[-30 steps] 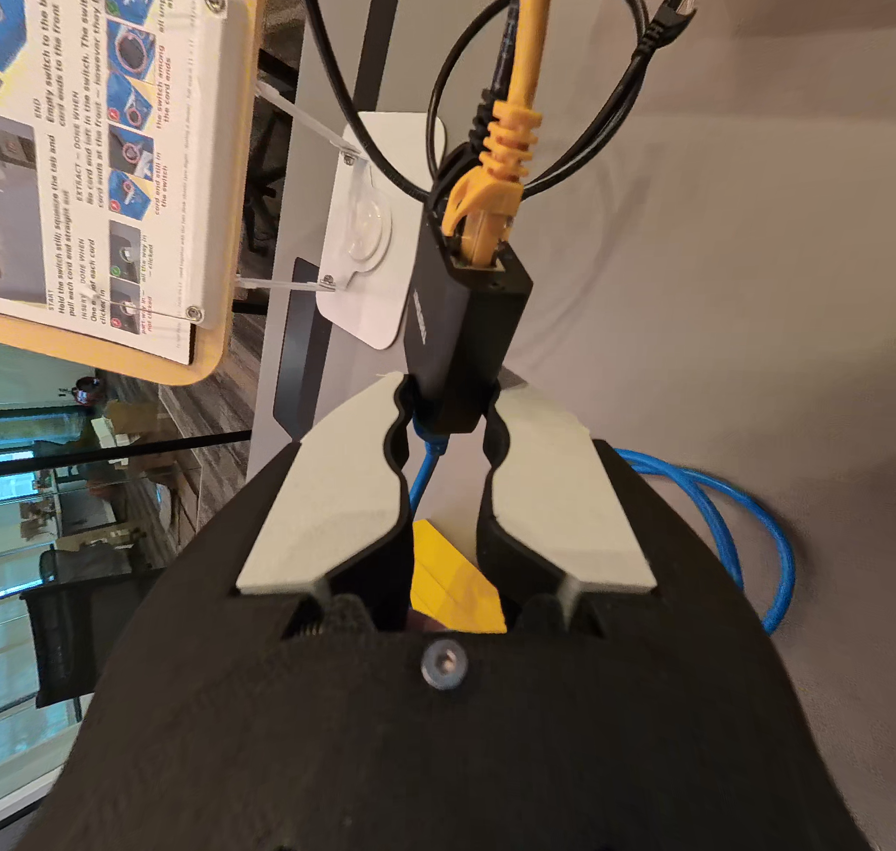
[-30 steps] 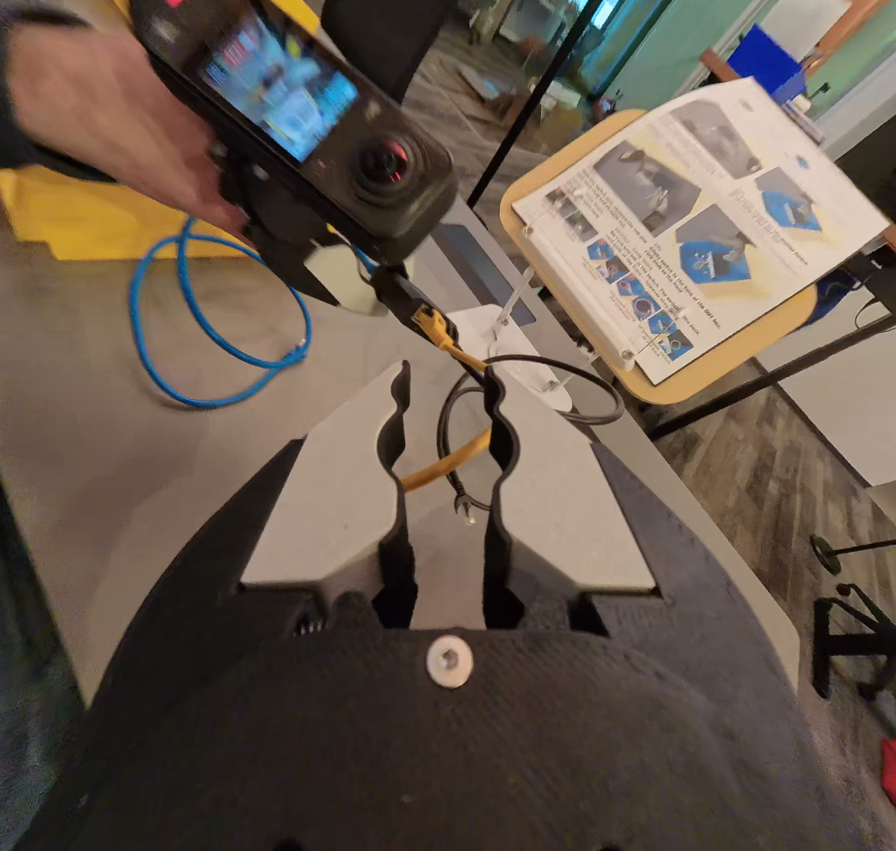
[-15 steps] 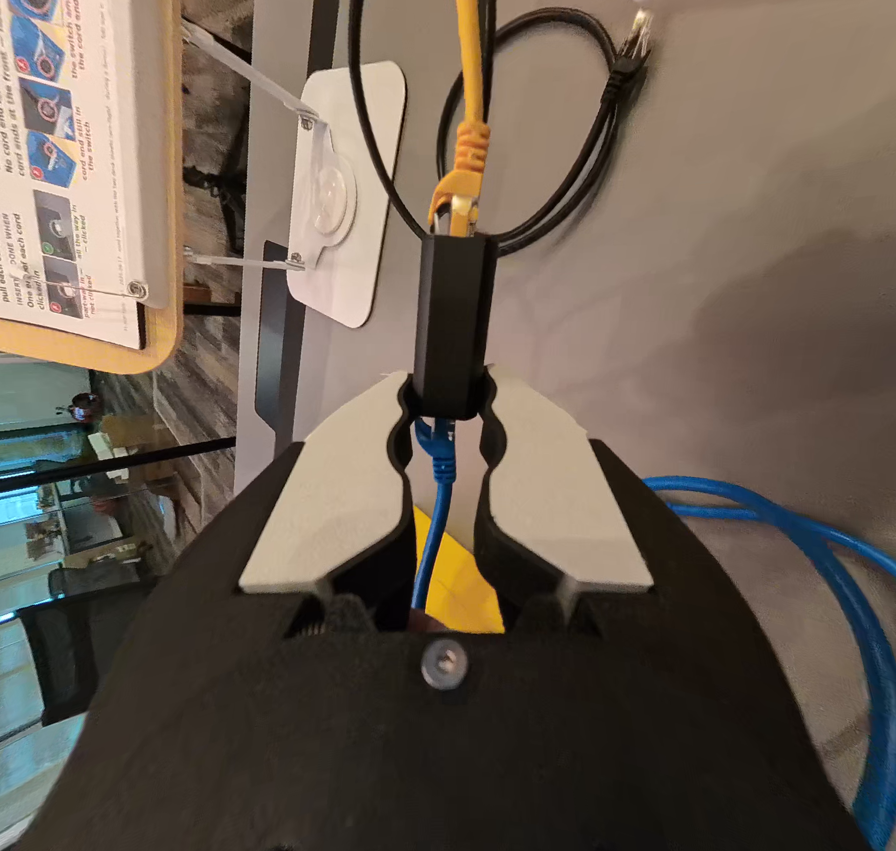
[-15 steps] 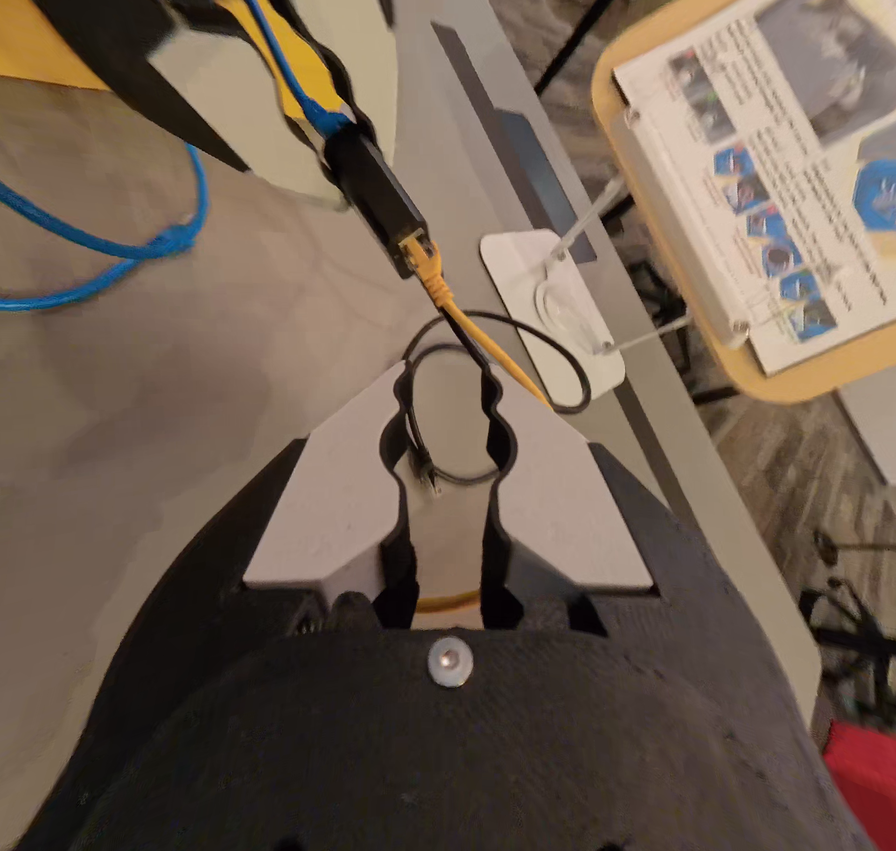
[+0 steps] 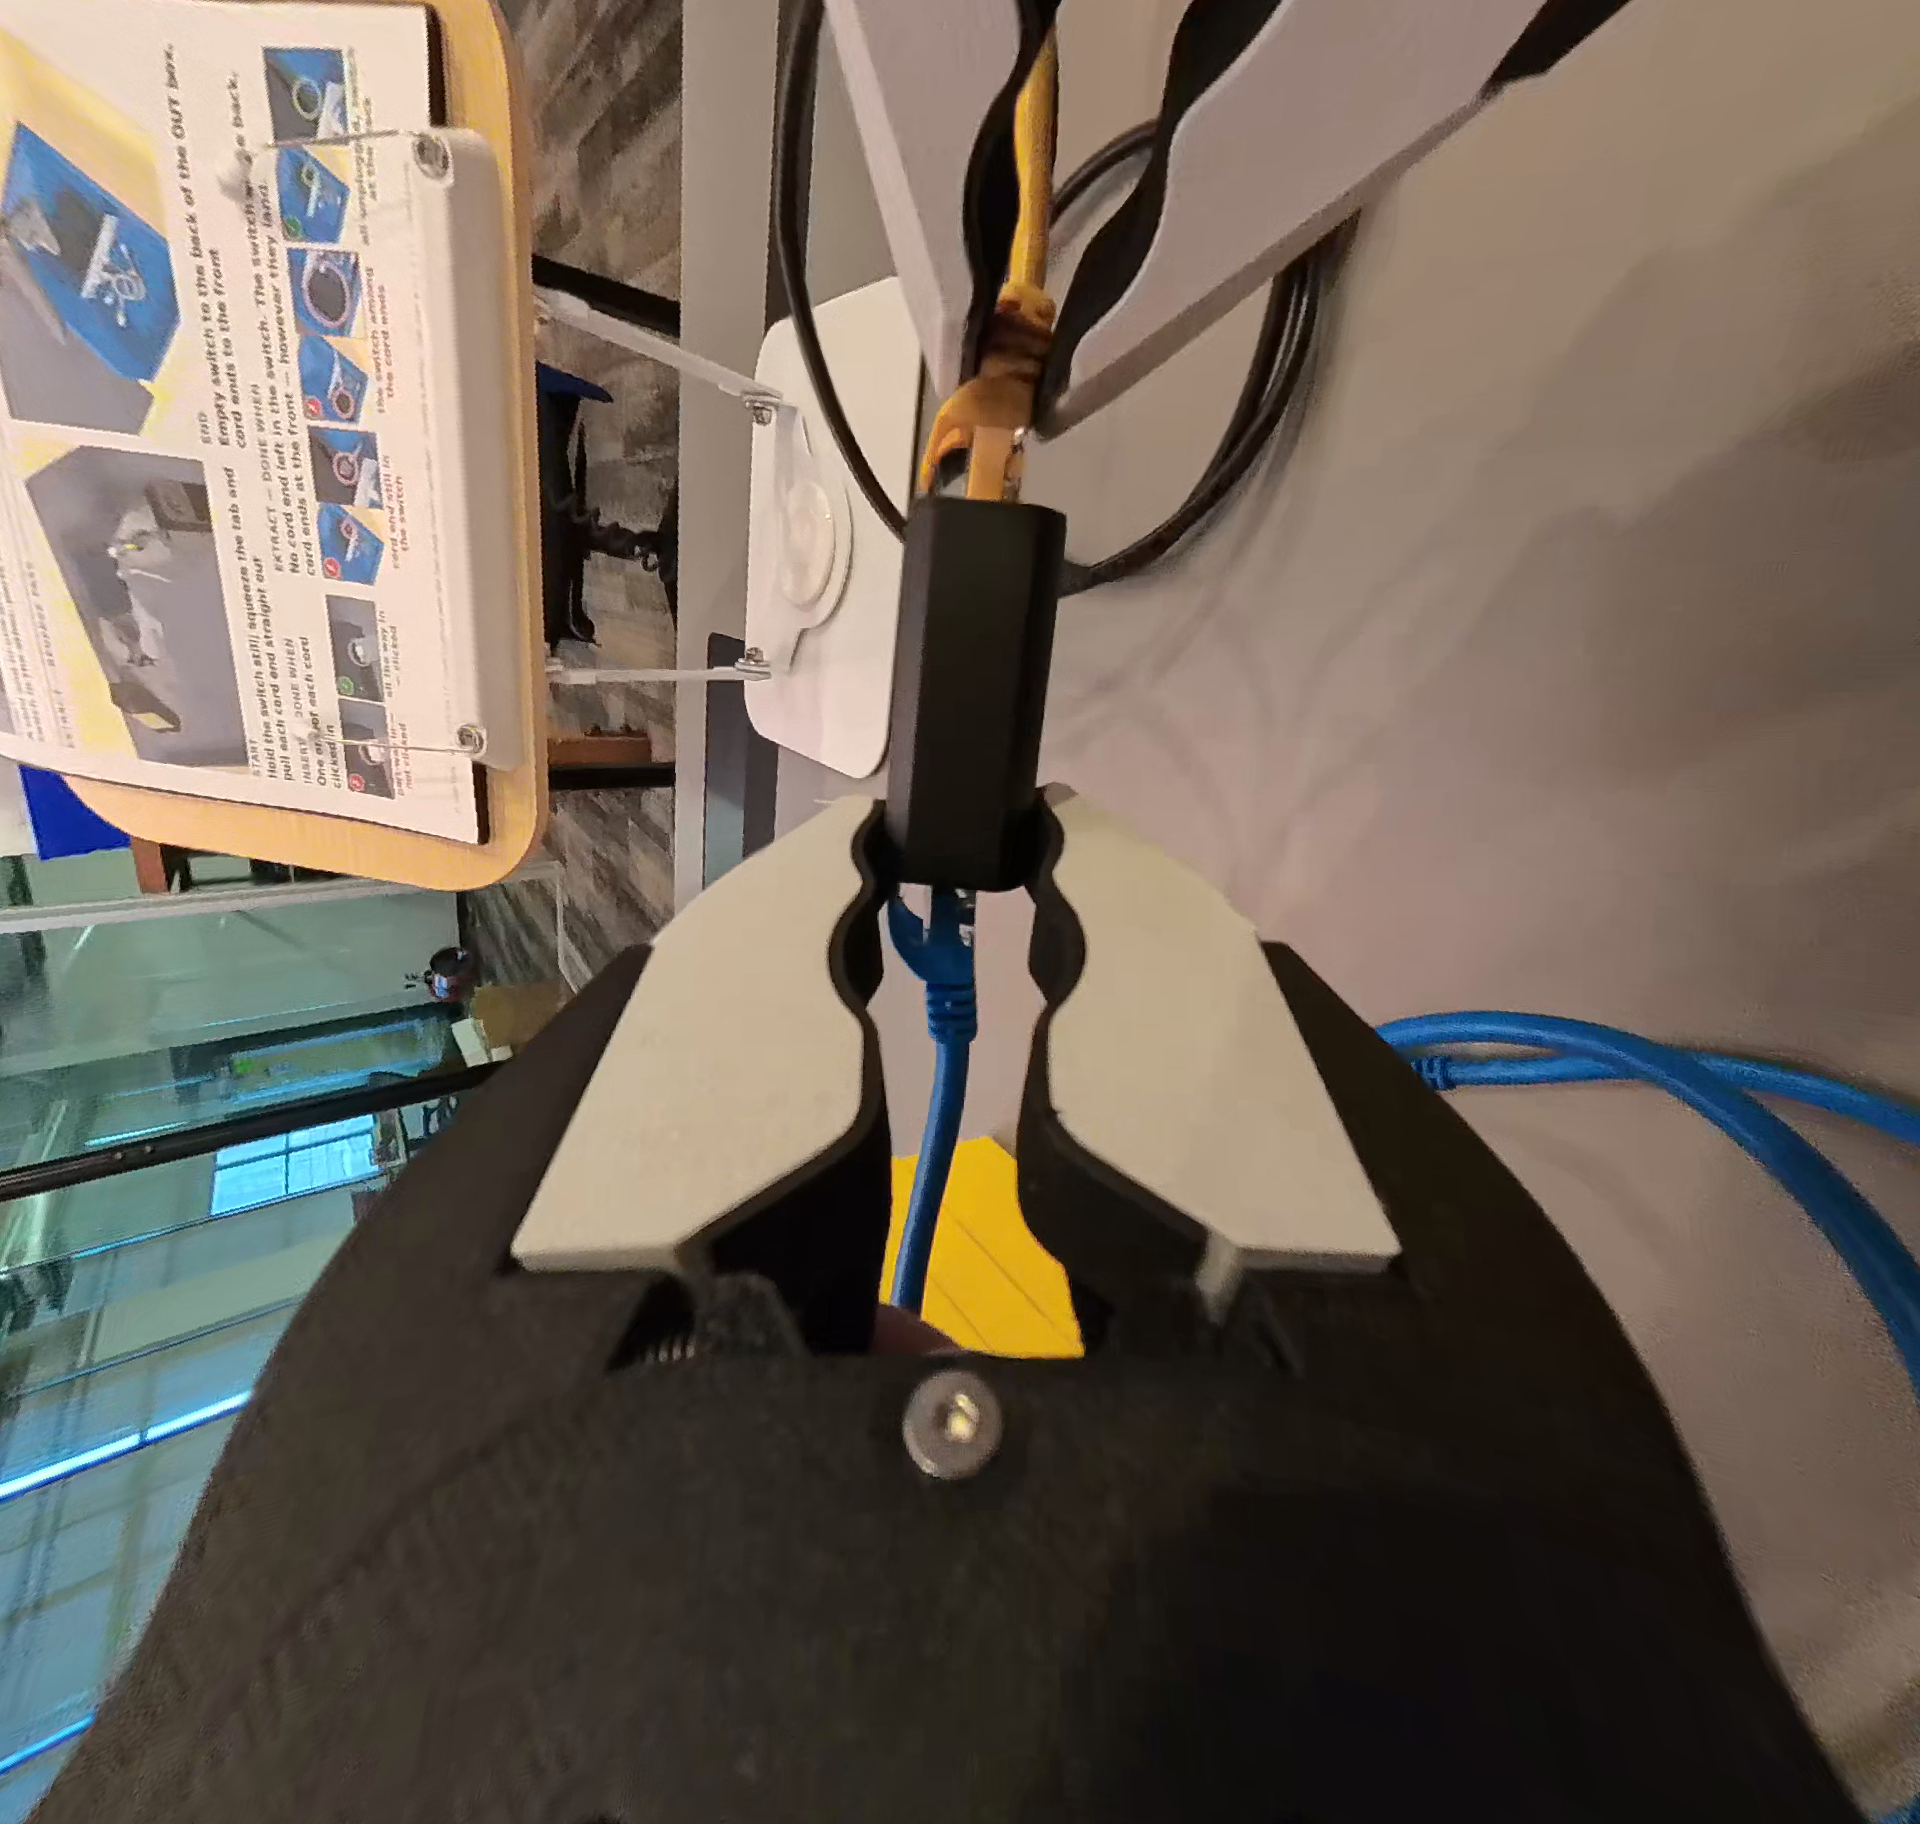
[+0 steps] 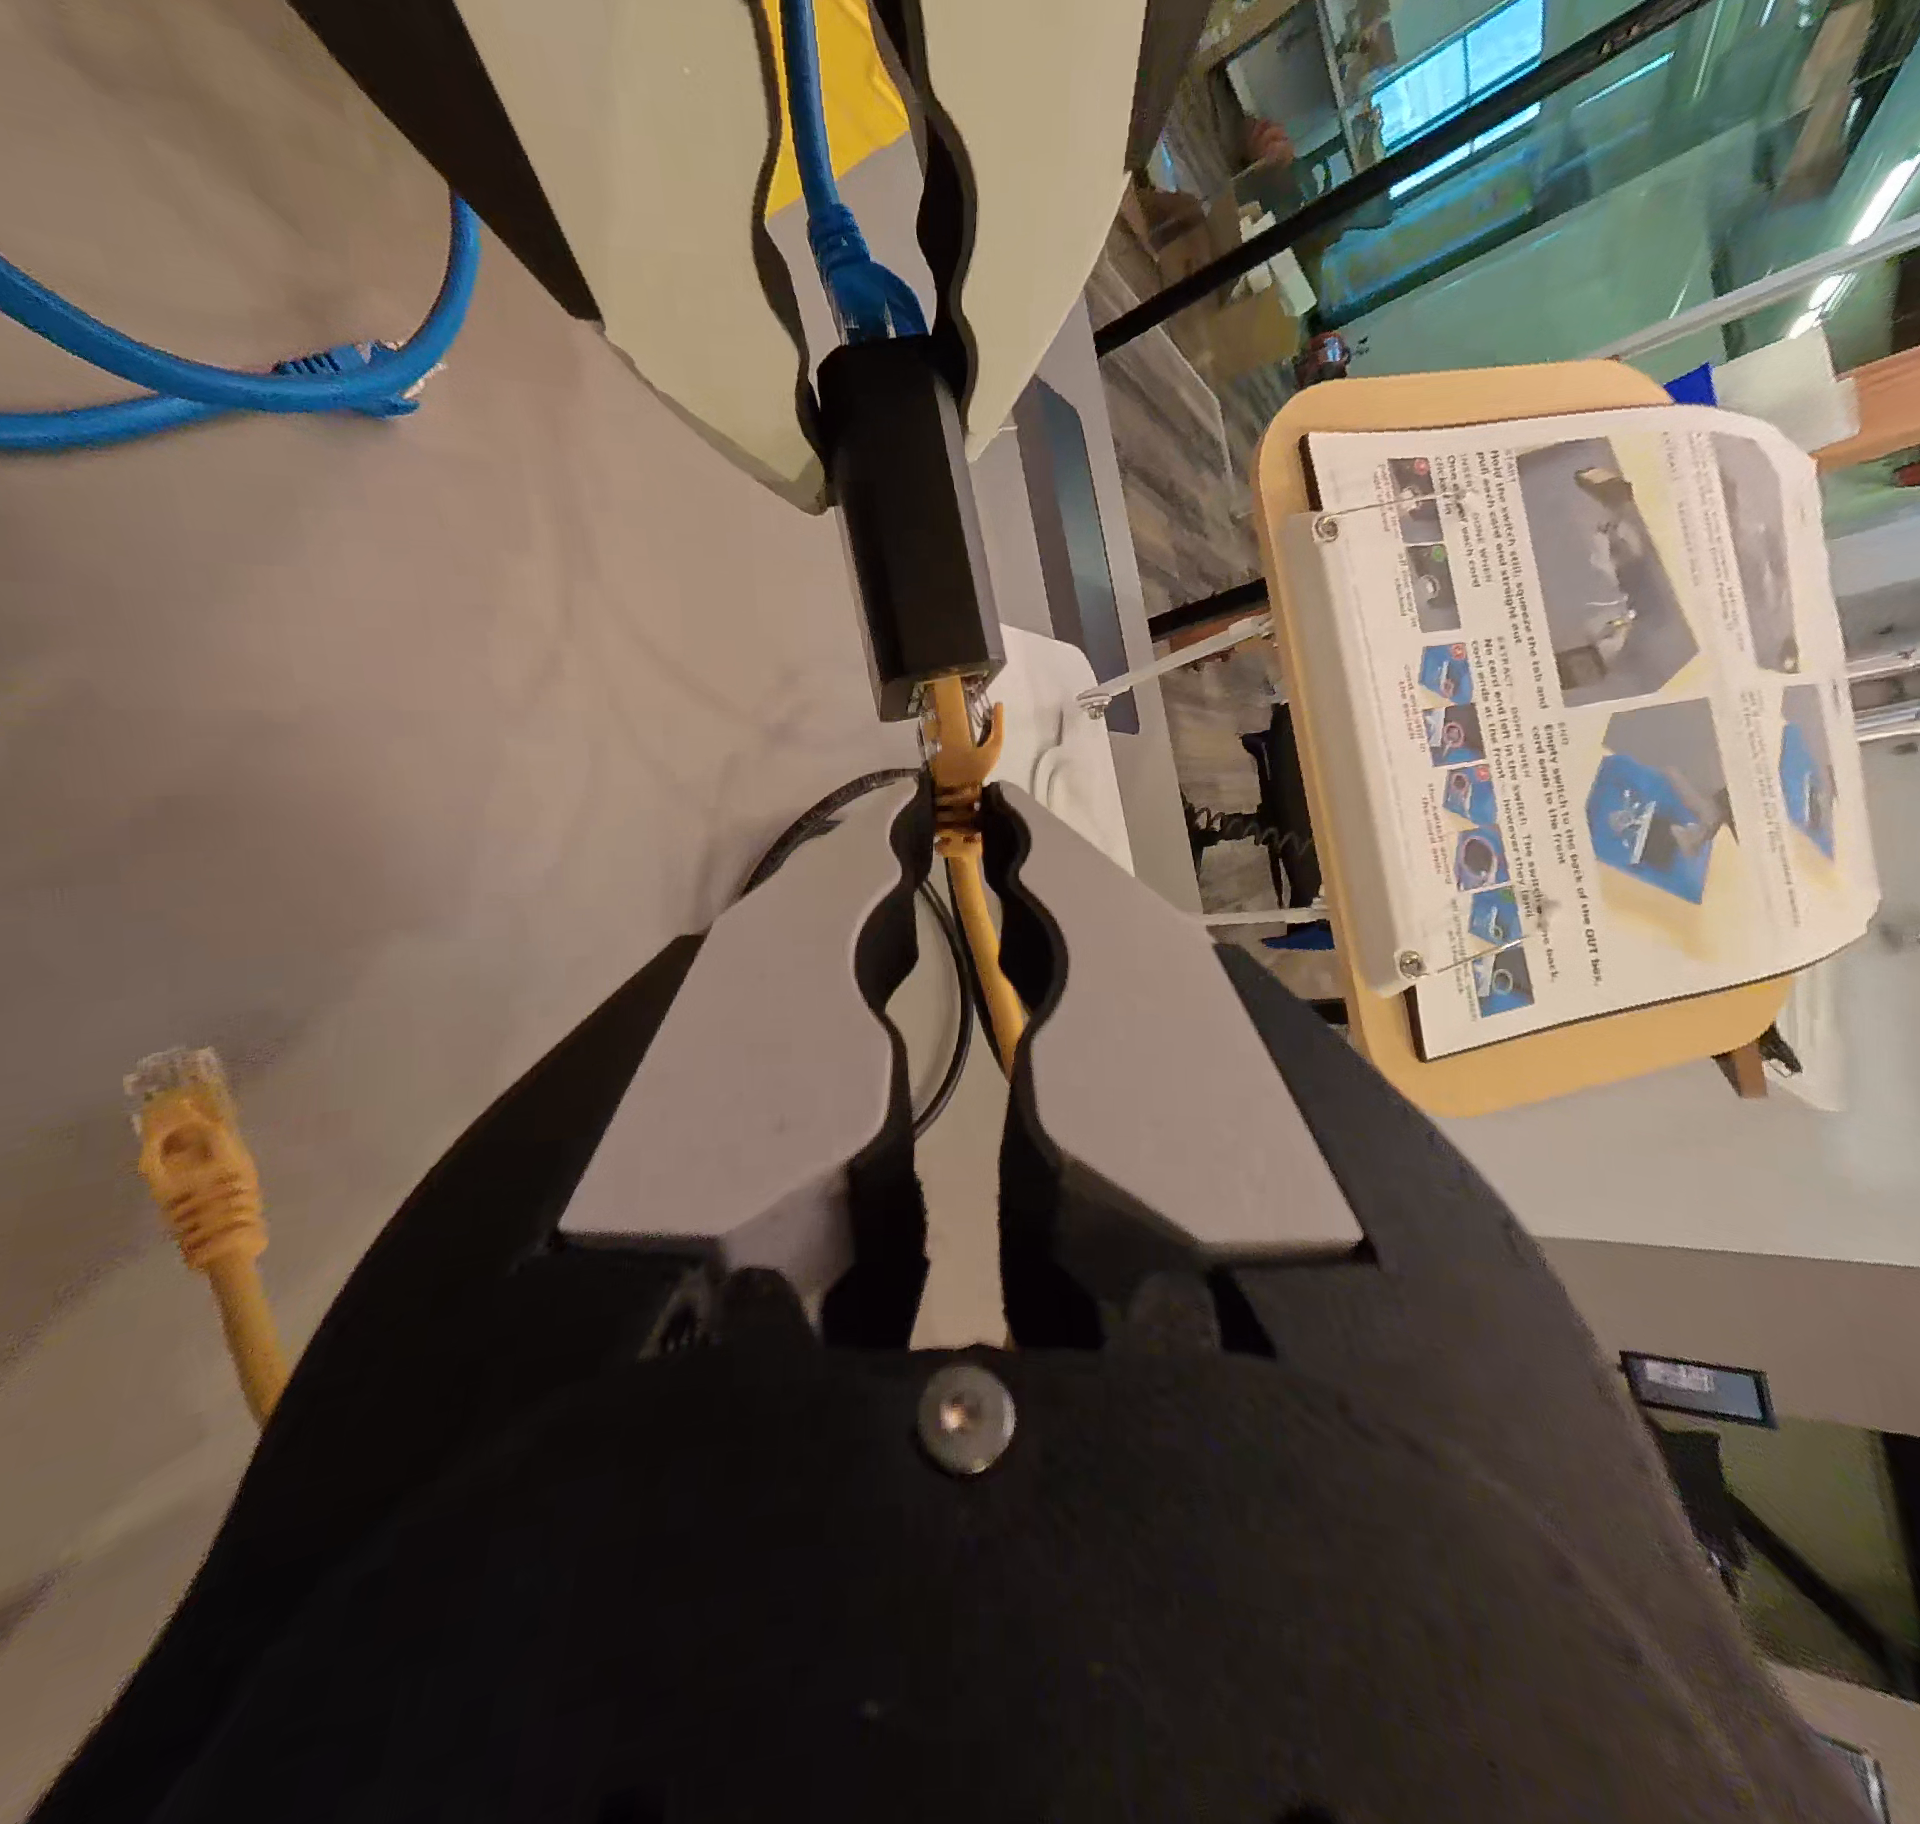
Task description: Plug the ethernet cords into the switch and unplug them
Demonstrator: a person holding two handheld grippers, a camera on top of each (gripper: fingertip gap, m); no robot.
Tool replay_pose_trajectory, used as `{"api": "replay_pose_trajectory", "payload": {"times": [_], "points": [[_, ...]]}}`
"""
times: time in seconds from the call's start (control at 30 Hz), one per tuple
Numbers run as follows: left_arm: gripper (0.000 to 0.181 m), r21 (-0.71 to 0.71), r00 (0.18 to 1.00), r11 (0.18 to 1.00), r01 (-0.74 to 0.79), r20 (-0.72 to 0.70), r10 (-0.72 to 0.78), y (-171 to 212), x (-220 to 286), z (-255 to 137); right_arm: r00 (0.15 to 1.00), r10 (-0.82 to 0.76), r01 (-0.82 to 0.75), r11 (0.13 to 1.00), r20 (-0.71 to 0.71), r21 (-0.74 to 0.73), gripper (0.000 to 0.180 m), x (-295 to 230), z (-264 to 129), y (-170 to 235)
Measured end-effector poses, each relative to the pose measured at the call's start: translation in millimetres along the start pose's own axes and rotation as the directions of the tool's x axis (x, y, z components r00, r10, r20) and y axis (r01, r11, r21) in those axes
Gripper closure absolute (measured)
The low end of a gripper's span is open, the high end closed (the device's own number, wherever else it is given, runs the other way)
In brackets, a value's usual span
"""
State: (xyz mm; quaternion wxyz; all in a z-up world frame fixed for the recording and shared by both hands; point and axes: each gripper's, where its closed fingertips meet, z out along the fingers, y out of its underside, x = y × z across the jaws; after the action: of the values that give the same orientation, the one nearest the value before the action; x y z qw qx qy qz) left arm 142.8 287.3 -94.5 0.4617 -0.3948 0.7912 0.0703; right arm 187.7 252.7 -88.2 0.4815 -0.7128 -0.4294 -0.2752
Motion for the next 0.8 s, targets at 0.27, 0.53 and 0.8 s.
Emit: {"api": "replay_pose_trajectory", "payload": {"times": [0.27, 0.53, 0.8], "points": [[0.141, 0.144, 0.998, 0.989, -0.031, -0.054, 0.039, -7, -3, -14, 1.0, -0.002, 0.001, 0.998, 0.007, 0.057, 0.173, -5, -4, -12], [0.154, 0.113, 0.981, 0.979, -0.17, -0.072, 0.179, 9, 9, -12, 1.0, -0.015, 0.011, 0.99, 0.023, 0.143, 0.173, -11, -12, -36], [0.155, 0.042, 0.982, 0.983, -0.177, -0.055, 0.179, 15, 10, -6, 0.998, -0.043, 0.037, 0.991, 0.05, 0.13, 0.164, -16, -6, -38]]}}
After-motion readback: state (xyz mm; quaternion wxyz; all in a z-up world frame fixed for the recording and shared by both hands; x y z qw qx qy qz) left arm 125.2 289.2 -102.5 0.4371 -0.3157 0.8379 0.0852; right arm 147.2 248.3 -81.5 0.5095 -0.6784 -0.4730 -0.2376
